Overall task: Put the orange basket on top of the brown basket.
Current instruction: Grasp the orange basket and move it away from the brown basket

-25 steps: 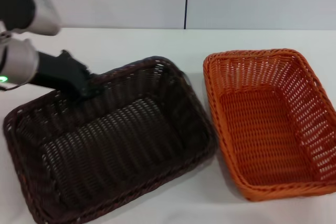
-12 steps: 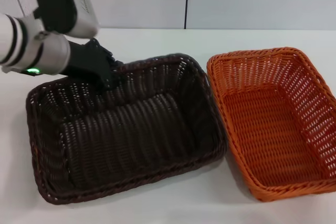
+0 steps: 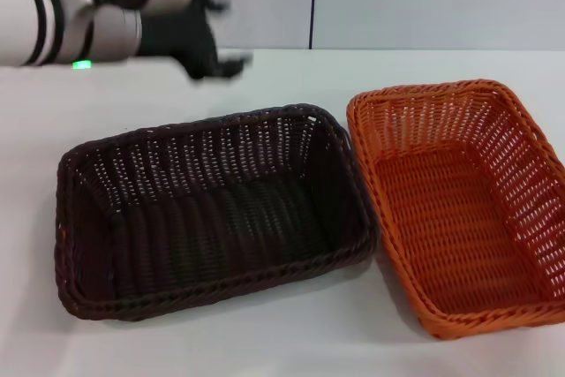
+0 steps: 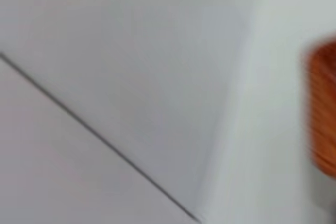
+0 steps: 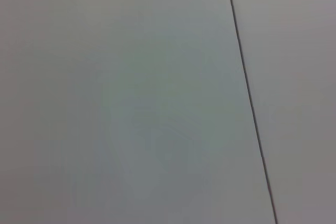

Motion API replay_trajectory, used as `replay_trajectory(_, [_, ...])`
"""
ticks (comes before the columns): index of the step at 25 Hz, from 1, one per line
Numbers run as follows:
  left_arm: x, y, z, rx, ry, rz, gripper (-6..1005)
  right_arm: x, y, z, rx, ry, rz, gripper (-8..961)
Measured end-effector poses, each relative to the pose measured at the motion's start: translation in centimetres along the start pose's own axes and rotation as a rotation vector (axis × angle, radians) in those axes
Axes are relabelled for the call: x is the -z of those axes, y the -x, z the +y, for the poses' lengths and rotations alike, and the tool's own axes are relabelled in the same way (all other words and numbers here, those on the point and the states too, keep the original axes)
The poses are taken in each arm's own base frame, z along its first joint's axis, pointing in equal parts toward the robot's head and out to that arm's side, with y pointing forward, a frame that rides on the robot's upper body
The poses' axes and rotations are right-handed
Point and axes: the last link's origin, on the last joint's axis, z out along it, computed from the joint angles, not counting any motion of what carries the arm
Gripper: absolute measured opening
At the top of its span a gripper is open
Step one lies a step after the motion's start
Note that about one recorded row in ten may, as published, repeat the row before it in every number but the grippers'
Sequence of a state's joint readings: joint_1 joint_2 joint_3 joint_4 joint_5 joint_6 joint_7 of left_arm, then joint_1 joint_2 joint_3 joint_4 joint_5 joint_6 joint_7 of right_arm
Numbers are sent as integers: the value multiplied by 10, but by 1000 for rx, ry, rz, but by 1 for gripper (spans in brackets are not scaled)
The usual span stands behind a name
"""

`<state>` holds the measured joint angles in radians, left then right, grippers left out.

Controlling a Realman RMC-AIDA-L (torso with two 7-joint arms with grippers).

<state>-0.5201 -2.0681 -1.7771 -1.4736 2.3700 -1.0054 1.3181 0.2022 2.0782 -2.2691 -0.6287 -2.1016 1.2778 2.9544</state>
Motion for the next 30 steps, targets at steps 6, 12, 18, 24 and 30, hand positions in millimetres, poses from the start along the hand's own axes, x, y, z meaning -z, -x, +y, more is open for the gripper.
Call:
replay_trajectory(6, [35,-27,4,9,-552,254,645,-14,11,15,-49,32,-39,801])
replay_trajectory(12, [74,-11,32,152,-1055,458,745,-42,23,41,-93,124,-40,801])
replay_trajectory(18, [99,64,92,354,-1193,623,745,-72,40,85,-148,312,55,800])
replay_trajectory(24, [111,138,136,503,-1199,466,746,-97,91,144,-73,617,235,799])
replay_trajectory(30, [129,210,174,653,-1254,215,746,-102,137,172,201,801,562,798])
